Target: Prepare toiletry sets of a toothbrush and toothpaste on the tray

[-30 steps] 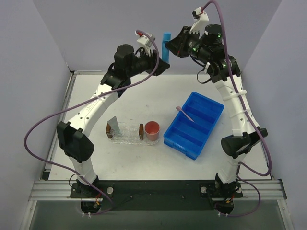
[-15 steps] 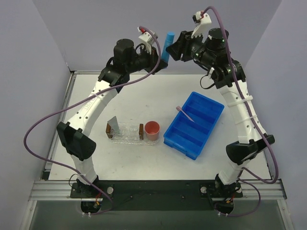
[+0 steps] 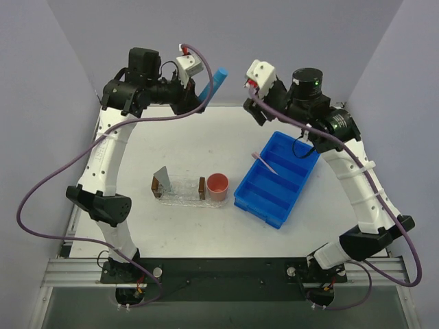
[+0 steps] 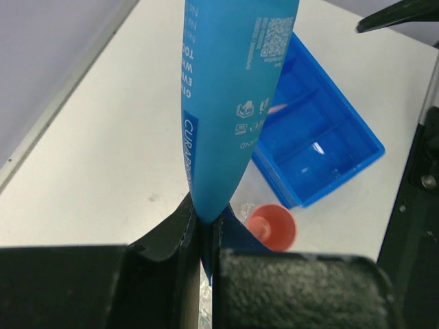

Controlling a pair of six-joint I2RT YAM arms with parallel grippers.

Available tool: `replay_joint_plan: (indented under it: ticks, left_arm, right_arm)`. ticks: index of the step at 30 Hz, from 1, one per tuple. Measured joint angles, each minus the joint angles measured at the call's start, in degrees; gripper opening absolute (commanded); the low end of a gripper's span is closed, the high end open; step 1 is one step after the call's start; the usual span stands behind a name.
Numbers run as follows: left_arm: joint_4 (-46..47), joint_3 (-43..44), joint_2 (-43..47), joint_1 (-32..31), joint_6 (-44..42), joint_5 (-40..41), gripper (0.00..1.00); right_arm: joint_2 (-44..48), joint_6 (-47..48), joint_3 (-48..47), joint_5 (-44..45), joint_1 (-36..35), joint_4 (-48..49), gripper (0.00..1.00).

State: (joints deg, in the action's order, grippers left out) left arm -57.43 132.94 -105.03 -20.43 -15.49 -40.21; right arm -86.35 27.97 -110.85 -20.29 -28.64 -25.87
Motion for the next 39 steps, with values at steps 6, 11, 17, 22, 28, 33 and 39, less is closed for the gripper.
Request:
replay_joint_plan:
  ticks: [6,11,17,22,28,33,39]
  left_arm:
    - [-15.06,6.36,-0.31,-0.17,-8.04,-2.82,0.0]
    - [-18.51,8.09,-0.72,-0.2,-10.34,-3.65,0.0]
    - [-20.06,8.09,-1.95,-0.22,-11.67,-3.61,0.0]
    - [-20.37,8.09,-2.84,-0.22,-12.72,-3.43,0.0]
    - [-20.46,8.09,-3.8,-0.81,-13.94,-2.12,0.0]
    - [-20.46,8.09,-4.44,-1.6,-14.78,-1.18,0.0]
    - [-20.46,7.8,-4.74,-2.32,-15.61,-0.7,0.0]
  right_arm:
    - [6.4,23.19,12.7,3.37,-8.44,3.5,0.53]
    - [10.08,41.44,23.63,5.25,-13.44,8.59,0.53]
    - [10.95,56.89,28.85,7.17,-14.69,15.74,0.53]
    - [11.52,66.23,31.06,7.74,-15.58,20.44,0.52]
    - [11.76,73.0,33.0,7.87,-16.46,24.68,0.52]
    - [11.76,76.56,33.64,7.74,-16.74,26.84,0.52]
    - [11.26,79.28,33.66,7.41,-16.83,29.0,0.5]
